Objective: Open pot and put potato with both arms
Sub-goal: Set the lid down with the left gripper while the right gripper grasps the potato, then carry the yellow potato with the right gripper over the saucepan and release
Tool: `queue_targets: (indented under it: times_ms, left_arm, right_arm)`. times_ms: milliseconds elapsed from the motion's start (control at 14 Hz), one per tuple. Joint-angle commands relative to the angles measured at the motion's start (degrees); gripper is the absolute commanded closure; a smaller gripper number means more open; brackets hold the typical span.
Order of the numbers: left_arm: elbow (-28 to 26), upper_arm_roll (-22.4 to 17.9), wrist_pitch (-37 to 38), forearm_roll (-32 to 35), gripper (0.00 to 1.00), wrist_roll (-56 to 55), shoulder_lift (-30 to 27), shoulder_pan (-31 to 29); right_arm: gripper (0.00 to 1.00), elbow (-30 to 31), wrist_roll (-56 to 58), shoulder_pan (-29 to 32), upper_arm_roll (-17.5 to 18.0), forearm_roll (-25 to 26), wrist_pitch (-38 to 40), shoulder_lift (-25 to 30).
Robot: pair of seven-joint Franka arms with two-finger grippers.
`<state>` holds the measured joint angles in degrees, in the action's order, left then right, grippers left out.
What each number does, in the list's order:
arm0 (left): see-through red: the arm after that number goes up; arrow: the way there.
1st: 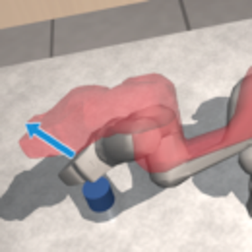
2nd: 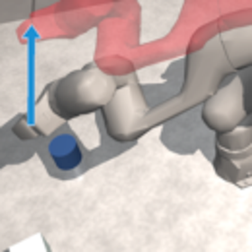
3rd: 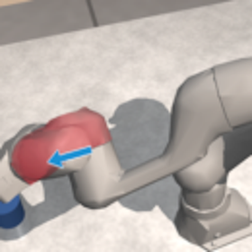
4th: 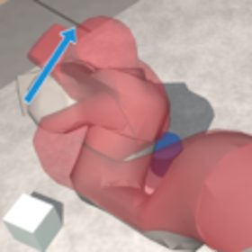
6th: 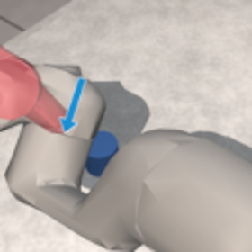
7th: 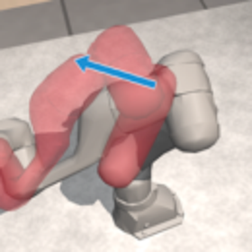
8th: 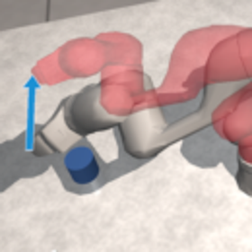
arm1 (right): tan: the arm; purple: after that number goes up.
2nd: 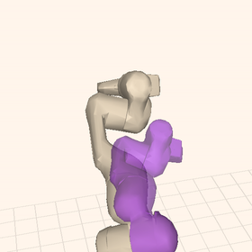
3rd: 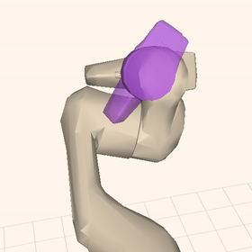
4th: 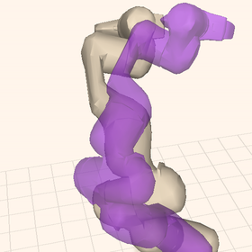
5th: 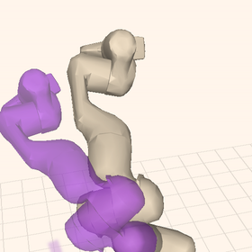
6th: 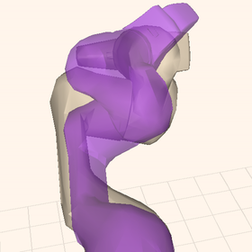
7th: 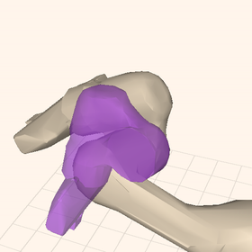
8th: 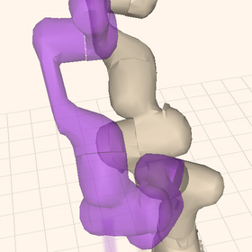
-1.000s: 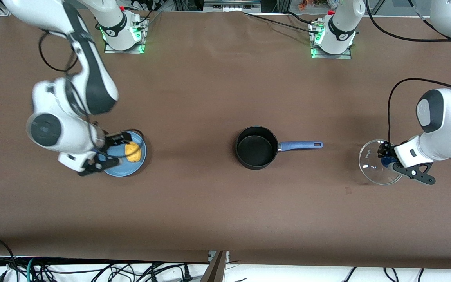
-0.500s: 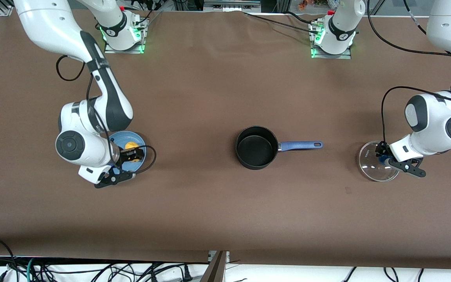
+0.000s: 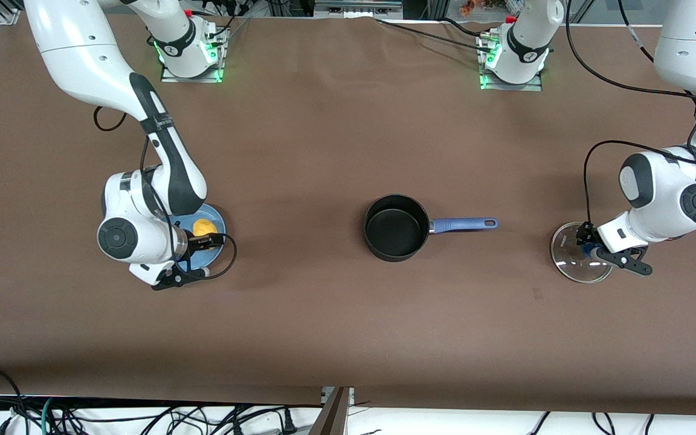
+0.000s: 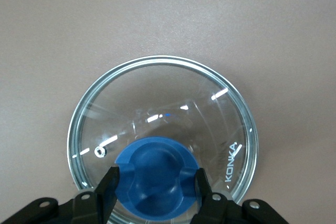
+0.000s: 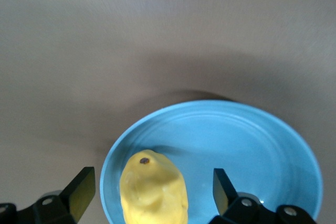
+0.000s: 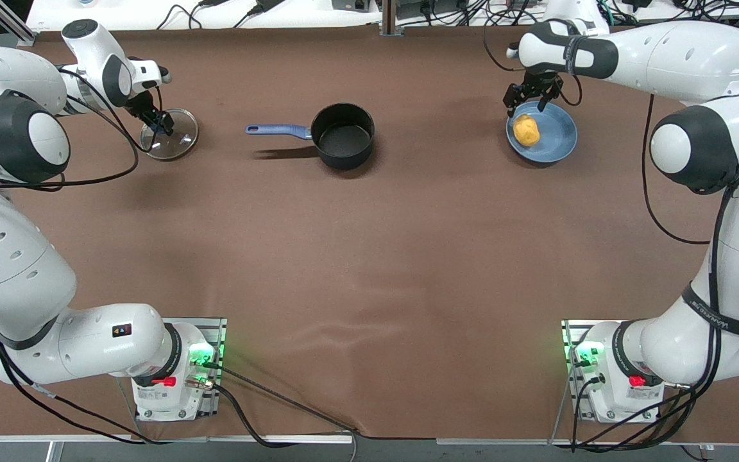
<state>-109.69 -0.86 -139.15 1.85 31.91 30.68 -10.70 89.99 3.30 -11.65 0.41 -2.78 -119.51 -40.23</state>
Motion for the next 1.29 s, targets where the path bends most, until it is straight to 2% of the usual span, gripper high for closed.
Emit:
queue_targets:
  times_ms: [0,143,286,429,500,643,786,929,1214]
  left_arm:
    - [4.55,0.41,8.32,-1.85,0.00,0.79,-1.94,-0.28]
    - [10.87,0.59,20.61,-5.26,0.00,-2.36,-3.34,-0.02]
    - [13.53,0.68,29.25,-5.45,0.00,-8.15,-7.98,0.94]
    - [15.11,1.56,35.23,-4.58,0.00,-13.61,-12.64,2.09]
    - [15.91,1.56,37.79,-3.62,0.00,-16.42,-14.40,2.87]
    - [18.80,1.56,43.40,-0.98,0.00,-22.48,-17.48,4.54]
    - [22.92,1.56,49.91,-0.27,0.00,-27.58,-18.90,6.65]
    - [28.02,1.47,54.93,-1.05,0.00,-28.66,-18.90,6.66]
    - [29.36,1.12,55.57,-2.46,0.00,-28.57,-18.90,5.78]
  right_arm:
    - [0.04,2.82,-1.71,0.05,0.12,-0.73,-2.57,0.42]
    - [0.14,3.61,-1.71,0.31,0.12,-0.73,-2.49,0.42]
    - [0.35,4.23,-1.80,0.31,0.12,-0.74,-2.49,0.51]
    - [0.61,3.53,-1.89,0.84,0.30,-1.43,-1.88,0.86]
    - [0.69,2.48,-1.37,0.93,0.30,-4.31,-1.78,0.95]
    - [0.69,-0.15,-1.45,1.02,0.03,-11.60,1.44,1.04]
    - [0.69,-2.79,-6.60,1.10,0.03,-16.88,4.36,0.95]
    - [0.69,-5.25,-14.94,-0.12,1.08,-18.22,4.89,0.95]
    - [0.69,-9.29,-36.65,-3.19,8.72,-22.34,1.49,0.42]
